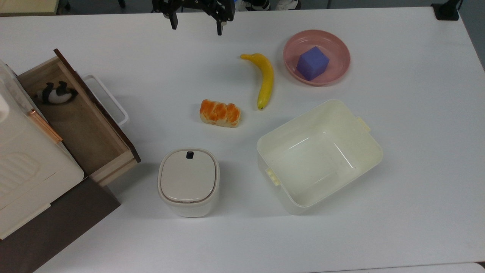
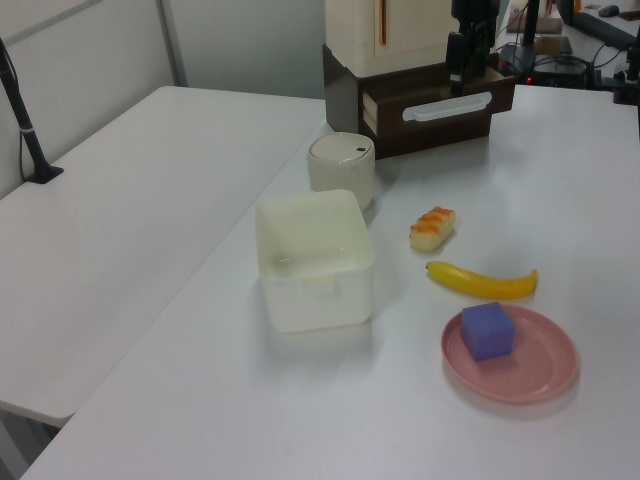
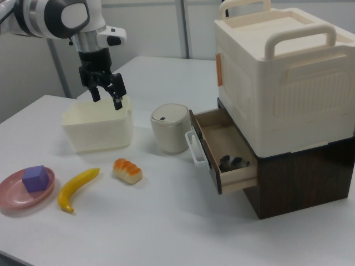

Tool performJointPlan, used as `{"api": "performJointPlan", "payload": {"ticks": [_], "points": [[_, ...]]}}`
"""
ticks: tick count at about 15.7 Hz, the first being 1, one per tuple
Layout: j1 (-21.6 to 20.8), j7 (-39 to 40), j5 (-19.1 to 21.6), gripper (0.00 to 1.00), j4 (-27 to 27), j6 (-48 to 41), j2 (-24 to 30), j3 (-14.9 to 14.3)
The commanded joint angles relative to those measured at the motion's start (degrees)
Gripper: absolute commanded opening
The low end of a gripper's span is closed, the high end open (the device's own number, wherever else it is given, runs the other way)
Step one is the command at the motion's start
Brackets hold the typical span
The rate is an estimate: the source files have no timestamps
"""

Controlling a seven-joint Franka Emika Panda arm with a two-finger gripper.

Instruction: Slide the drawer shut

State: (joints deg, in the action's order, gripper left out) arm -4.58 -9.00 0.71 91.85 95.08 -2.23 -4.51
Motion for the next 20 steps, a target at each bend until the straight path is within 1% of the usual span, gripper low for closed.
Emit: {"api": "performJointPlan", "payload": {"ticks": [1, 2, 3, 4, 5, 6, 13, 18, 20], "points": [[-0.78, 4.33, -1.07, 0.82, 1.05, -1.12, 0.92, -0.59], [-0.78, 5.56, -1.07, 0.69, 1.05, -1.21, 0.92, -0.59], [-0.78, 6.01, -1.07, 0.48, 1.05, -1.3, 0.92, -0.59], [-0.78, 6.02, -1.07, 0.22, 1.05, -1.82, 0.92, -0.59], [-0.78, 6.1, -0.89, 0.02, 0.96, -2.0, 0.92, -0.59], [-0.78, 6.02, -0.89, 0.0, 1.05, -2.0, 0.92, -0.59], [-0.78, 5.93, -0.89, 0.0, 1.14, -2.0, 0.83, -0.59], [0.1, 2.51, -0.89, 0.0, 1.66, -1.04, -0.49, -1.03], [0.89, 0.75, -0.98, 0.0, 2.54, 0.8, -1.45, -1.11]]}}
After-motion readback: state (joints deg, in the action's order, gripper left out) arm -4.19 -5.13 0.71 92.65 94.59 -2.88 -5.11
